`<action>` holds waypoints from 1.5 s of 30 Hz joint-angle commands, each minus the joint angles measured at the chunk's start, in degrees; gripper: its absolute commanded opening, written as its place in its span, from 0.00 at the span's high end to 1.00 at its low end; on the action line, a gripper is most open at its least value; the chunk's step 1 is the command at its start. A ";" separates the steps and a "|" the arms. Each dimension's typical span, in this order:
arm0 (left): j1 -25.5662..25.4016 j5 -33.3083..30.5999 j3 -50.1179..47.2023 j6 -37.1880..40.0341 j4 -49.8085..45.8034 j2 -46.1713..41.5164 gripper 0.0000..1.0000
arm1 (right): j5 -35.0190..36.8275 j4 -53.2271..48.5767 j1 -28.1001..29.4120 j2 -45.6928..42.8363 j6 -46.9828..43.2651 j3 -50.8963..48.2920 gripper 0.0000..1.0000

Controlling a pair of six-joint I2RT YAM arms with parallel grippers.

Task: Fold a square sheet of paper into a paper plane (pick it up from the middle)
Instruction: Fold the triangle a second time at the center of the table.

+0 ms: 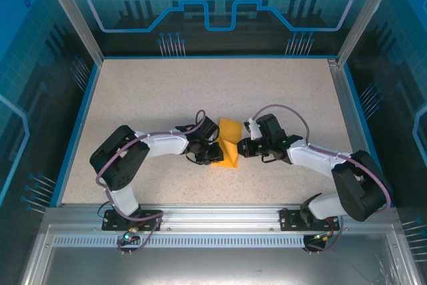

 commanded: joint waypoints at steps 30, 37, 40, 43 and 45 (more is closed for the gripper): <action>2.51 -5.97 1.11 5.69 -7.98 -1.08 0.75 | -0.32 -3.92 -0.81 14.29 -4.06 10.93 0.89; 2.35 -5.62 1.28 5.79 -7.95 -0.50 0.75 | 0.41 -6.04 -0.77 16.94 -5.81 13.32 0.89; 2.36 -5.51 1.28 5.77 -7.91 -0.44 0.75 | 0.73 -6.56 -0.76 17.87 -6.20 13.77 0.89; 2.36 -5.48 1.36 5.74 -7.94 -0.42 0.76 | 1.17 -7.38 -0.69 19.01 -6.40 15.25 0.89; 2.39 -5.43 1.37 5.79 -7.91 -0.48 0.76 | 1.15 -7.40 -0.60 19.51 -6.52 15.66 0.89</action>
